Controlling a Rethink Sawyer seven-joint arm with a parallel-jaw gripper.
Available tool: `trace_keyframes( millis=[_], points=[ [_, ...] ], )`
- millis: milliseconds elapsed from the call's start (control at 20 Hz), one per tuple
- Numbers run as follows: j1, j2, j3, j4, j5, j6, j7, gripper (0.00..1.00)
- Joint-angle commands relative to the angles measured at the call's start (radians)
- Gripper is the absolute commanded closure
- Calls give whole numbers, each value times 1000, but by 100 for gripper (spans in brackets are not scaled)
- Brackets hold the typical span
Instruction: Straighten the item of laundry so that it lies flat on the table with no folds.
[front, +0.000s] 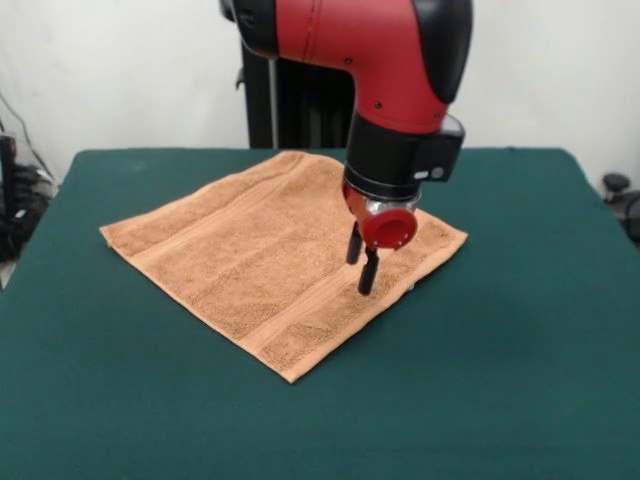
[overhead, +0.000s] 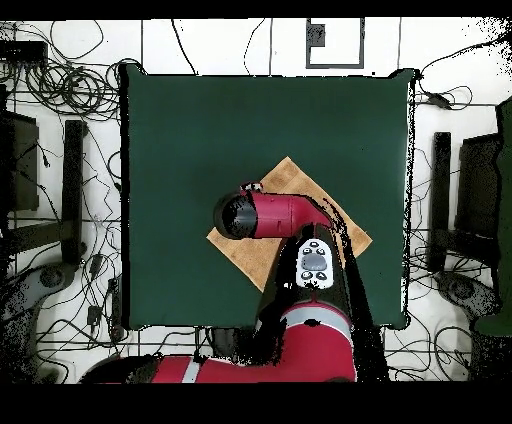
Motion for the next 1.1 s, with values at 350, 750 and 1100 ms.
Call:
trace_keyframes(
  millis=[350, 750, 1100],
  points=[
    [-43, 48, 127, -65, -140, 94, -289, 0],
    [-187, 58, 349, -155, -444, 112, -708, 0],
    [-230, 71, 408, -164, -502, 122, -767, 0]
  ],
)
